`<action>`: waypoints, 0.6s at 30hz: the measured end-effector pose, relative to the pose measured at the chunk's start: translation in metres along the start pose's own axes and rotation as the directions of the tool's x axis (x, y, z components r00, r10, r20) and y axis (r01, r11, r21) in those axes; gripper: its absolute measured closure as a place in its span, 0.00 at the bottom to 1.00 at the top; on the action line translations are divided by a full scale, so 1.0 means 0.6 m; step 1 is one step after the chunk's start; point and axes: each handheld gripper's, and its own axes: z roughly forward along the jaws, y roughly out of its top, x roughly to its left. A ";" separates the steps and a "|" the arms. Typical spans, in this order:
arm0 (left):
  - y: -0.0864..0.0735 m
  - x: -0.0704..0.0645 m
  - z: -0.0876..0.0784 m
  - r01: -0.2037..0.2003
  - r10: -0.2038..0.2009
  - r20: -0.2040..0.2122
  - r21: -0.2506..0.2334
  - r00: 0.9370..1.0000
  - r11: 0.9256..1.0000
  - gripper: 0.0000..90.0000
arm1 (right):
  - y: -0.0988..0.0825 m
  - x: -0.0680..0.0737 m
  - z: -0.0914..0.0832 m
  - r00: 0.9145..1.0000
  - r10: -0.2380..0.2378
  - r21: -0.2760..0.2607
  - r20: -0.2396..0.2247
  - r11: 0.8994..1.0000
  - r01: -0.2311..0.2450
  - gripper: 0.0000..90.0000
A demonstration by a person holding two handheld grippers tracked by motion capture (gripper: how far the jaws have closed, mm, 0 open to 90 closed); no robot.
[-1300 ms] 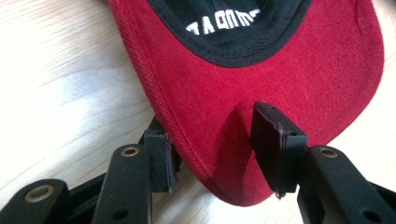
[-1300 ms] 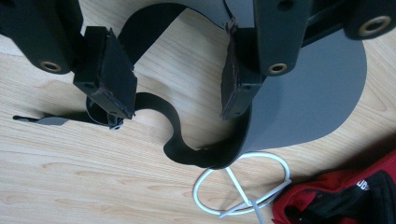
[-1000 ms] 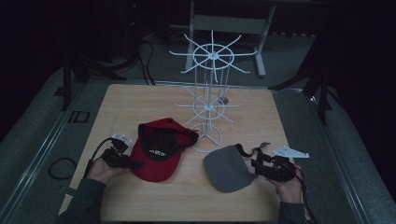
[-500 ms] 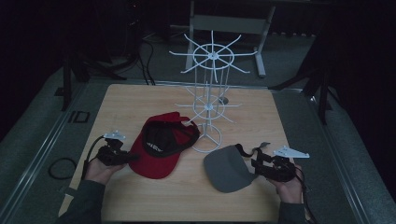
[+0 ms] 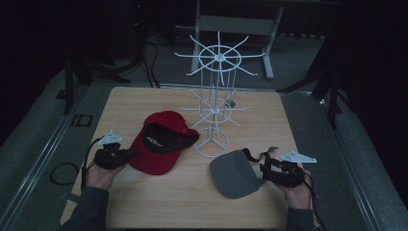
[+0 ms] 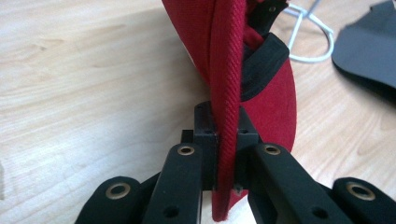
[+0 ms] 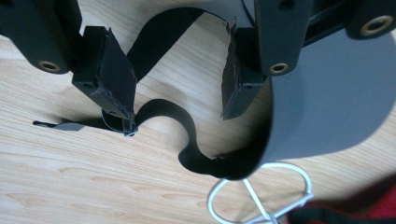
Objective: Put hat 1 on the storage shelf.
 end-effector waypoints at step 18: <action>0.021 0.004 -0.034 -0.009 0.000 -0.093 -0.099 0.996 0.995 0.95 | -0.023 -0.019 0.024 0.997 0.007 0.058 0.078 0.998 -0.012 0.56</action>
